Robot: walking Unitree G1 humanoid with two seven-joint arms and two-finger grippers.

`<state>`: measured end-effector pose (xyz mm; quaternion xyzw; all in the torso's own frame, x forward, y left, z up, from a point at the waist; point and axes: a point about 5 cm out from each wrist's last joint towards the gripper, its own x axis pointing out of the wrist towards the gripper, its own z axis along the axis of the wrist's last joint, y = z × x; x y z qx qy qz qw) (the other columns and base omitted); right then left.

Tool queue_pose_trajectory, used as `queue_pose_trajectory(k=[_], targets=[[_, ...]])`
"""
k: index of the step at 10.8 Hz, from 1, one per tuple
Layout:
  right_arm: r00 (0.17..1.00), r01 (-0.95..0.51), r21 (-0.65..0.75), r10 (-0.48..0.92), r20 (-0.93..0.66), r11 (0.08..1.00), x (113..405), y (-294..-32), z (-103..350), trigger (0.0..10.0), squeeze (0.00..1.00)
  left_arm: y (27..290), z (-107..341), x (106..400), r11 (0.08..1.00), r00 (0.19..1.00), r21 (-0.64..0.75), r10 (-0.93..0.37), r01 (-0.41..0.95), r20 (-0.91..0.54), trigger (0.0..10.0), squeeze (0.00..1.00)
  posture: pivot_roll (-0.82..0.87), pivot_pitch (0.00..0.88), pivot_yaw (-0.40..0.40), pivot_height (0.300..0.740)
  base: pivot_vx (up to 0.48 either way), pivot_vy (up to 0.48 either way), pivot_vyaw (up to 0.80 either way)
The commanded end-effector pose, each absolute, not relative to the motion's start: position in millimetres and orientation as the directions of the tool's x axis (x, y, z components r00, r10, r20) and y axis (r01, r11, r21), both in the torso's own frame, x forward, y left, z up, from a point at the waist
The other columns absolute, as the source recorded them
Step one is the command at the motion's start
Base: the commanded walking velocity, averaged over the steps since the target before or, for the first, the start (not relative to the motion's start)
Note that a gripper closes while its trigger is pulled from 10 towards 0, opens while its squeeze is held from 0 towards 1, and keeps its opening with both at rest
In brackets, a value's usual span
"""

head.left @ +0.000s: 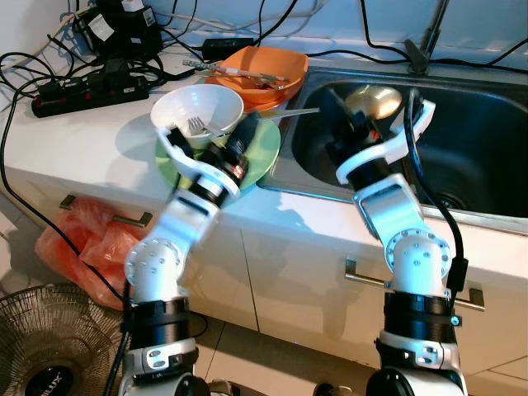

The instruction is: Kitchen organization

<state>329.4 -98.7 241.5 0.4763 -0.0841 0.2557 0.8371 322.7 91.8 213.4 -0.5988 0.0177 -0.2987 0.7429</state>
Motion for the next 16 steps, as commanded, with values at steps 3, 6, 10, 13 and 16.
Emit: queue_pose_trajectory(k=[3, 6, 10, 13, 16], targets=[[0.863, -0.502, 0.722, 0.326, 0.385, 0.475, 331, -93, 250, 0.0, 0.00, 89, 208, 325, 0.164, 0.832, -0.906, -0.486, 0.389, 0.269, 10.0, 1.00, 0.08, 0.054, 0.099, 0.740, 0.000, 0.000, 0.00], [0.926, -0.366, 0.655, 0.188, 0.328, 0.661, 344, -109, 246, 0.0, 0.00, 85, 203, 324, 0.387, 0.812, -0.805, -0.552, 0.450, 0.189, 10.0, 1.00, 0.09, 0.049, 0.096, 0.740, 0.000, 0.000, 0.00], [0.955, -0.196, 0.445, 0.066, 0.290, 0.874, 355, -114, 240, 0.0, 0.00, 88, 197, 318, 0.698, 0.812, -0.456, -0.575, 0.552, 0.103, 10.0, 1.00, 0.10, 0.055, 0.096, 0.740, 0.000, 0.000, 0.00], [0.972, -0.057, 0.031, 0.049, 0.231, 0.998, 370, -145, 223, 0.0, 0.00, 90, 187, 316, 0.783, 0.808, -0.225, -0.588, 0.579, 0.032, 10.0, 1.00, 0.12, 0.066, 0.089, 0.740, 0.000, 0.000, 0.00], [0.986, -0.085, -0.208, 0.112, 0.124, 0.974, 380, -159, 198, 2.0, 0.00, 90, 187, 310, 0.791, 0.802, -0.143, -0.597, 0.595, 0.031, 10.0, 1.00, 0.16, 0.076, 0.079, 0.740, 0.000, 0.000, 0.00]])
